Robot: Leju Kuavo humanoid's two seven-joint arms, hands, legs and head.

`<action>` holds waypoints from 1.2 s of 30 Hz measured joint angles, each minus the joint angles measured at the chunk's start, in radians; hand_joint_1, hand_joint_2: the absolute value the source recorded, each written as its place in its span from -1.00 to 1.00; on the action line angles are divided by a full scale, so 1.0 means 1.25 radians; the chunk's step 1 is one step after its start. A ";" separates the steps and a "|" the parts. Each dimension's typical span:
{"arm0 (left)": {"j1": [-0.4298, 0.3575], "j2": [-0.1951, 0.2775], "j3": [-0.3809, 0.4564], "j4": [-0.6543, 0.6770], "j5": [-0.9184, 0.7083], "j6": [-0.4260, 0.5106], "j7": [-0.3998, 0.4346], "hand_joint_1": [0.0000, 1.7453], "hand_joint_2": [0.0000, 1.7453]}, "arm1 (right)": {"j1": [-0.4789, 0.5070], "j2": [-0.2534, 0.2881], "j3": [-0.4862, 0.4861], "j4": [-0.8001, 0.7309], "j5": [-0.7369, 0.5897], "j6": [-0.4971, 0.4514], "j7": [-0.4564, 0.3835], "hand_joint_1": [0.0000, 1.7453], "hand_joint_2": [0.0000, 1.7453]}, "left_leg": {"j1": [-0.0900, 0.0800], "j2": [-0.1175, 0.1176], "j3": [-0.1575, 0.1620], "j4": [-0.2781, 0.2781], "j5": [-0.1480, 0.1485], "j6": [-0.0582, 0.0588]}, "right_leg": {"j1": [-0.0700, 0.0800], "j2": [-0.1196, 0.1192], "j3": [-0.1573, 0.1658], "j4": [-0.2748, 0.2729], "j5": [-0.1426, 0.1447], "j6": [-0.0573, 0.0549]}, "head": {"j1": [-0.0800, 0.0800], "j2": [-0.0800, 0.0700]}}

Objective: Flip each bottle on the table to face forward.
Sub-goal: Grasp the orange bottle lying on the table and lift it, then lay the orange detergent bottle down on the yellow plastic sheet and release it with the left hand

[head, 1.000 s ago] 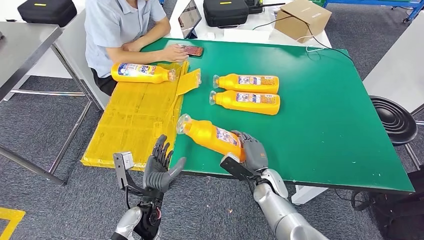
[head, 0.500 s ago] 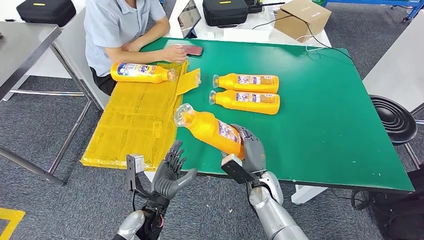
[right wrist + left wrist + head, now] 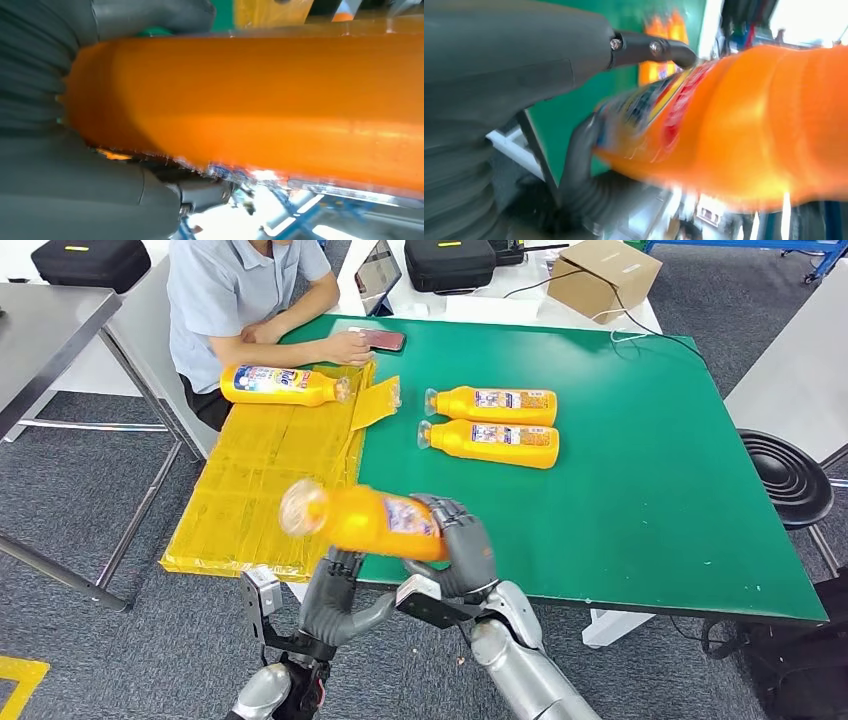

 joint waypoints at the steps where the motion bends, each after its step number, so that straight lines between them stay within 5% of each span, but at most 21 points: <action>1: 0.000 -0.004 0.005 -0.002 0.003 0.022 -0.003 -1.00 1.00 | 0.001 0.001 0.017 0.002 0.010 -0.001 0.003 1.00 1.00 | 0.000 0.000 0.000 0.000 0.000 0.000 | 0.000 0.000 0.000 0.000 0.000 0.000 | 0.000 0.000; 8: -0.003 -0.028 0.043 -0.005 0.013 0.104 -0.048 -1.00 1.00 | 0.011 0.012 0.104 0.008 -0.006 0.011 0.038 1.00 1.00 | 0.000 -0.001 0.000 0.000 0.000 0.000 | 0.000 0.000 0.000 0.000 0.000 0.000 | 0.000 0.000; 21: -0.002 -0.039 0.071 -0.020 0.096 0.048 -0.011 -0.99 1.00 | 0.016 0.016 0.126 0.021 -0.074 0.062 0.027 1.00 1.00 | 0.000 -0.001 -0.001 0.000 0.000 0.000 | 0.000 0.000 0.000 0.000 0.000 0.000 | 0.000 0.000; 25: -0.001 -0.040 0.081 -0.021 0.141 0.007 0.005 0.78 1.00 | 0.015 0.021 0.130 0.025 -0.080 0.072 0.023 1.00 1.00 | 0.000 -0.001 -0.001 0.000 0.000 0.000 | 0.000 0.000 0.000 0.000 0.000 0.000 | 0.000 0.000; 32: 0.002 -0.039 0.094 -0.023 0.191 -0.049 0.036 0.83 1.00 | 0.013 0.025 0.130 0.035 -0.090 0.071 0.010 0.97 1.00 | 0.000 -0.001 -0.001 0.000 0.000 0.000 | 0.000 0.000 0.000 0.000 0.000 0.000 | 0.000 0.000; 33: 0.002 -0.039 0.095 -0.023 0.192 -0.050 0.037 0.89 1.00 | 0.013 0.025 0.130 0.036 -0.090 0.071 0.010 0.78 1.00 | 0.000 -0.001 -0.001 0.000 0.000 0.000 | 0.000 0.000 0.000 0.000 0.000 0.000 | 0.000 0.000; 36: 0.003 -0.039 0.099 -0.023 0.203 -0.059 0.045 1.00 1.00 | 0.013 0.026 0.130 0.038 -0.090 0.070 0.007 -0.68 1.00 | 0.000 -0.001 -0.001 0.000 0.000 0.000 | 0.000 0.000 0.000 0.000 0.000 0.000 | 0.000 0.000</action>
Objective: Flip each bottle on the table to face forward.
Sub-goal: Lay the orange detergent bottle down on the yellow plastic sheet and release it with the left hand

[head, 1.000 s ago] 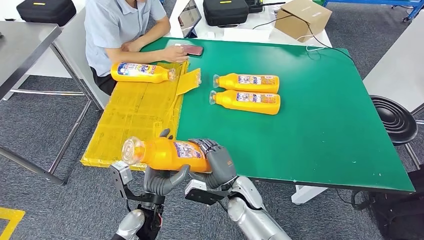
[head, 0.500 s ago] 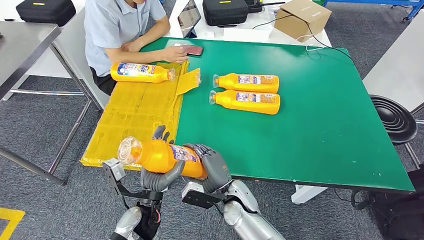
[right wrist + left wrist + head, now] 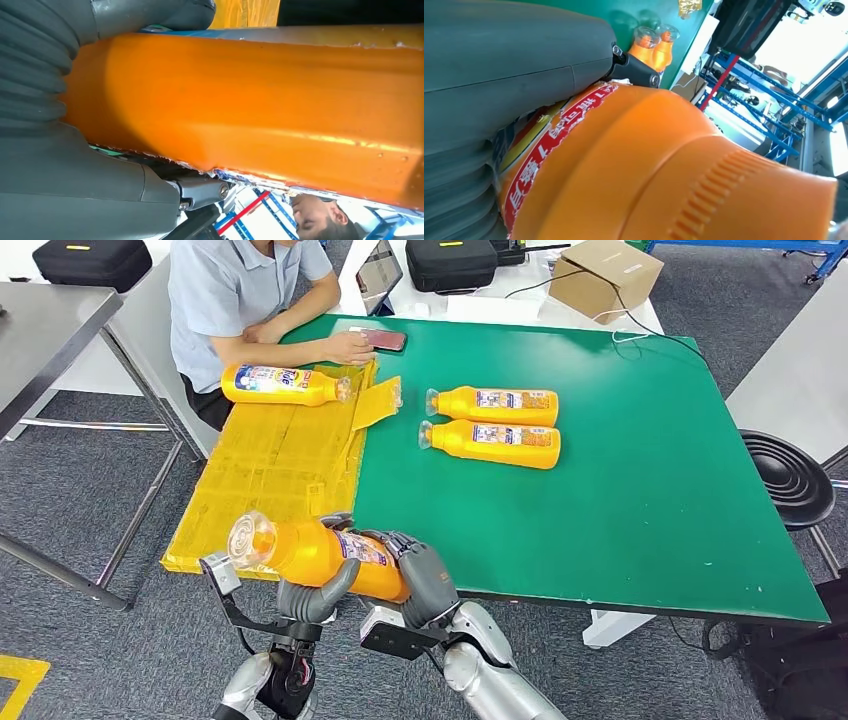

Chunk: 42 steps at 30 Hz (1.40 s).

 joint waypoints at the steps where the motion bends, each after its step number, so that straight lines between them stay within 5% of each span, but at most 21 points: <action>1: 0.000 0.000 0.001 0.000 0.008 -0.006 0.006 1.00 1.00 | 0.000 0.000 0.000 0.001 0.000 0.000 -0.002 -0.98 0.50 | 0.000 0.000 0.000 0.000 0.000 0.000 | 0.000 0.000 0.000 0.000 0.000 0.000 | 0.000 0.000; 4: 0.000 0.000 0.003 0.000 0.024 -0.018 0.018 1.00 1.00 | 0.001 0.000 0.000 0.002 0.000 -0.001 -0.007 -1.00 -1.00 | 0.000 0.000 0.000 0.000 0.000 0.000 | 0.000 0.000 0.000 0.000 0.000 0.000 | 0.000 0.000; 11: 0.000 0.000 0.004 0.000 0.027 -0.020 0.020 1.00 1.00 | 0.001 0.000 0.000 0.002 -0.001 -0.002 -0.008 -1.00 -1.00 | 0.000 0.000 0.000 0.000 0.000 0.000 | 0.000 0.000 0.000 0.000 0.000 0.000 | 0.000 0.000; 16: -0.006 0.001 0.030 0.009 0.143 -0.086 0.081 1.00 1.00 | 0.011 0.009 -0.002 -0.003 -0.038 -0.012 -0.054 -1.00 -1.00 | 0.000 0.000 0.000 0.000 0.000 0.000 | 0.000 0.000 0.000 0.000 0.000 0.000 | 0.000 0.000; 18: -0.029 0.003 0.050 0.025 0.141 -0.044 0.074 1.00 1.00 | 0.027 0.014 -0.004 -0.032 -0.070 -0.011 -0.075 -1.00 -1.00 | 0.000 0.000 0.000 0.000 0.000 0.000 | 0.000 0.000 0.000 0.000 0.000 0.000 | 0.000 0.000; 23: -0.102 0.025 0.076 0.076 -0.180 0.270 -0.056 1.00 1.00 | 0.068 0.007 0.001 -0.116 -0.075 -0.033 -0.067 -1.00 -1.00 | 0.000 0.000 0.000 0.000 0.000 0.000 | 0.000 0.000 -0.001 0.000 0.000 0.000 | 0.000 0.000; 28: -0.171 0.040 0.068 0.120 -0.416 0.441 -0.077 1.00 1.00 | 0.075 0.001 0.008 -0.147 -0.036 -0.070 -0.062 -1.00 -1.00 | 0.000 0.000 0.000 0.000 0.001 0.000 | 0.000 0.000 0.000 0.000 0.000 0.000 | 0.000 0.000; 37: -0.267 0.059 0.067 0.182 -0.559 0.463 -0.051 1.00 1.00 | 0.084 -0.021 0.051 -0.226 0.018 -0.074 -0.071 -1.00 -1.00 | 0.000 0.000 0.000 0.000 0.001 0.000 | 0.000 0.000 -0.001 0.000 0.000 0.000 | 0.000 0.000; 42: -0.326 0.071 0.041 0.221 -0.775 0.502 0.025 1.00 1.00 | 0.092 -0.032 0.068 -0.285 0.012 -0.060 -0.082 -1.00 -1.00 | 0.000 0.000 -0.001 0.000 0.001 0.000 | 0.000 0.000 -0.001 0.000 0.000 0.000 | 0.000 0.000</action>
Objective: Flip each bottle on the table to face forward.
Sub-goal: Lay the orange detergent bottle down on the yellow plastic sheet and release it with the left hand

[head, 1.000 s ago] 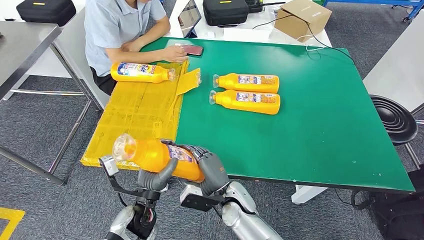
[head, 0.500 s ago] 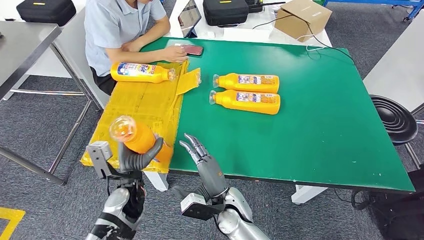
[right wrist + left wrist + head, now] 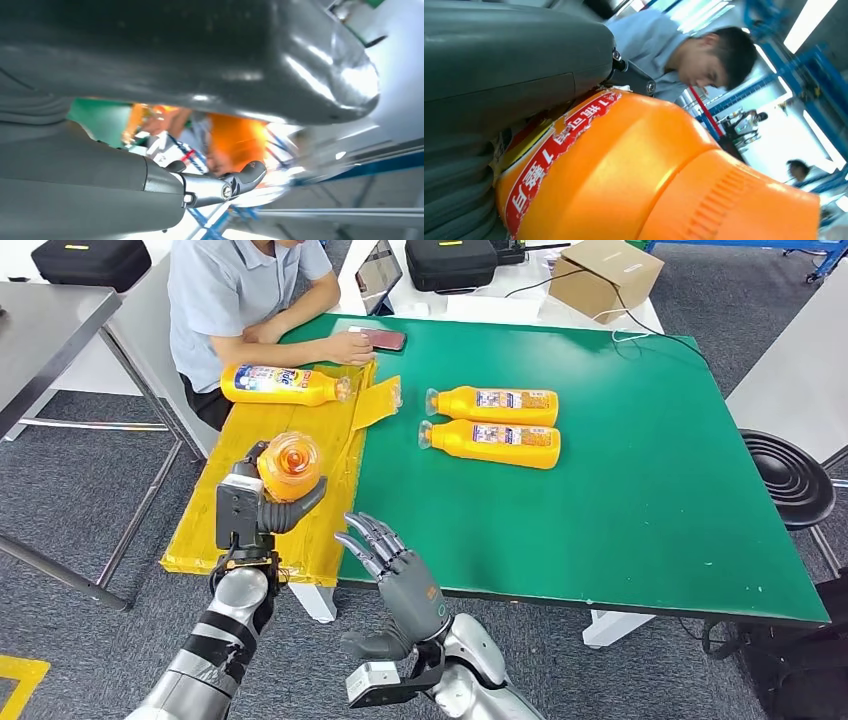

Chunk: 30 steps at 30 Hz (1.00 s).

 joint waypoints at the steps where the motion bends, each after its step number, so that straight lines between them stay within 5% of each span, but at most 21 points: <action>1: -0.017 0.003 -0.005 0.017 -0.046 0.003 0.021 1.00 1.00 | 0.001 0.000 0.002 -0.007 -0.003 0.006 0.000 -1.00 -1.00 | 0.000 0.000 0.000 0.000 0.000 0.000 | 0.000 0.000 0.000 0.000 0.000 0.000 | 0.000 0.000; 8: -0.171 0.017 -0.031 0.251 -0.232 -0.093 0.169 1.00 1.00 | 0.008 -0.001 0.029 -0.019 -0.026 0.090 -0.025 -1.00 -1.00 | 0.000 0.001 0.000 0.000 0.001 -0.001 | 0.000 0.000 0.000 0.001 0.001 0.000 | 0.000 0.000; 13: -0.244 0.017 -0.036 0.384 -0.241 -0.121 0.194 1.00 1.00 | 0.012 -0.001 0.050 -0.019 -0.026 0.108 -0.032 -1.00 -1.00 | 0.000 0.001 0.000 0.000 0.002 -0.001 | 0.000 0.000 0.000 0.001 0.001 0.000 | 0.000 0.000; 17: -0.269 0.017 -0.040 0.431 -0.245 -0.151 0.212 1.00 1.00 | 0.012 -0.001 0.054 -0.019 -0.028 0.112 -0.032 -1.00 -1.00 | 0.000 0.000 0.000 0.000 0.001 -0.001 | 0.000 0.000 0.000 0.001 0.000 0.000 | 0.000 0.000; 30: -0.318 0.022 -0.087 0.585 -0.365 -0.341 0.422 0.93 1.00 | 0.005 0.003 0.055 0.003 -0.083 0.164 -0.036 -1.00 -1.00 | 0.000 0.001 0.000 0.000 0.002 -0.001 | 0.000 0.000 0.000 0.001 0.000 0.000 | 0.000 0.000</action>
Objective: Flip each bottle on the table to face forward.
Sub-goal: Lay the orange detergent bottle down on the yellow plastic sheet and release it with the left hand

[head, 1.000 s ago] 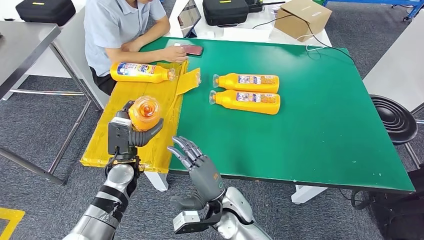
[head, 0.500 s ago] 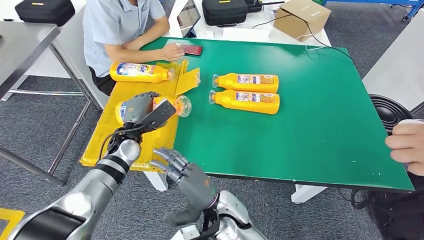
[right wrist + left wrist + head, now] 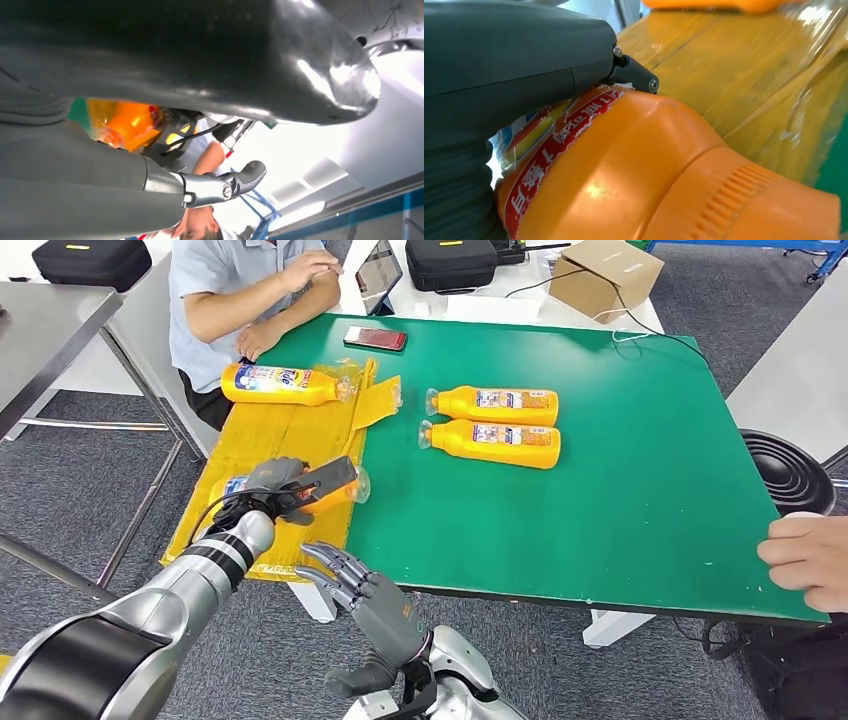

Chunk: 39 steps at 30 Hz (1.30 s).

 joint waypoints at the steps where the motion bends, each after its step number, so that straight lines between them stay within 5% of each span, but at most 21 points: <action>1: -0.002 0.000 -0.002 0.005 -0.002 -0.006 0.008 0.86 1.00 | -0.003 0.000 0.000 0.003 -0.006 0.005 0.000 -1.00 -1.00 | 0.000 0.000 0.000 0.000 0.000 0.000 | 0.000 0.000 0.000 0.000 0.000 0.000 | 0.000 0.000; 2: -0.004 0.000 -0.003 0.010 -0.003 -0.013 0.014 0.77 1.00 | -0.005 0.000 0.000 0.006 -0.012 0.008 0.000 -1.00 -1.00 | 0.000 0.000 0.000 0.000 0.000 0.000 | 0.000 0.000 0.000 0.000 0.000 0.000 | 0.000 0.000; 3: -0.005 0.000 -0.004 0.014 -0.005 -0.019 0.018 0.47 1.00 | -0.008 0.000 0.000 0.010 -0.017 0.010 0.000 -1.00 -1.00 | 0.000 0.000 0.000 0.000 0.000 0.000 | 0.000 0.000 0.000 0.000 0.000 0.000 | 0.000 0.000; 6: -0.006 0.000 -0.010 0.023 -0.019 -0.034 0.021 -0.72 1.00 | -0.014 0.001 0.000 0.019 -0.027 0.010 0.000 -1.00 -1.00 | 0.000 0.000 0.000 0.000 0.000 0.000 | 0.000 0.000 0.000 0.000 0.000 0.000 | 0.000 0.000; 8: -0.005 0.000 -0.015 0.028 -0.026 -0.038 0.021 -0.97 1.00 | -0.016 0.002 0.000 0.025 -0.029 0.009 0.000 -1.00 -1.00 | 0.000 0.000 0.000 0.000 0.000 0.000 | 0.000 0.000 0.000 0.000 0.000 0.000 | 0.000 0.000; 16: -0.001 -0.002 -0.018 0.040 -0.020 -0.061 0.002 -1.00 1.00 | -0.023 0.005 0.000 0.040 -0.032 -0.002 0.000 -1.00 -1.00 | 0.000 -0.001 0.001 0.000 0.000 0.000 | 0.000 0.000 0.001 0.000 0.000 0.000 | 0.000 0.000; 22: 0.002 -0.006 0.003 0.041 0.023 -0.100 -0.105 -1.00 1.00 | -0.027 0.006 0.007 0.047 -0.043 -0.052 0.000 -1.00 -1.00 | 0.000 -0.003 0.001 0.000 0.000 0.000 | 0.000 -0.001 0.002 0.000 0.000 0.000 | 0.000 0.000; 29: 0.003 -0.010 0.016 0.041 0.038 -0.105 -0.139 -1.00 1.00 | -0.032 0.006 0.018 0.048 -0.049 -0.069 0.000 -1.00 -1.00 | 0.000 -0.003 0.001 0.000 0.000 0.000 | 0.000 -0.001 0.002 0.000 0.000 0.000 | 0.000 0.000; 32: 0.006 -0.013 0.042 0.038 0.088 -0.094 -0.212 -1.00 1.00 | -0.037 0.006 0.026 0.052 -0.058 -0.085 0.000 -1.00 -1.00 | 0.000 -0.003 0.001 0.000 0.000 0.000 | 0.000 -0.001 0.001 0.000 0.000 0.000 | 0.000 0.000; 39: 0.048 -0.035 0.149 -0.033 0.296 -0.008 -0.499 -1.00 1.00 | -0.040 -0.009 0.052 0.058 -0.079 -0.127 0.000 -1.00 -1.00 | 0.000 -0.003 0.001 0.000 0.000 0.000 | 0.000 -0.001 0.001 0.000 0.000 0.000 | 0.000 0.000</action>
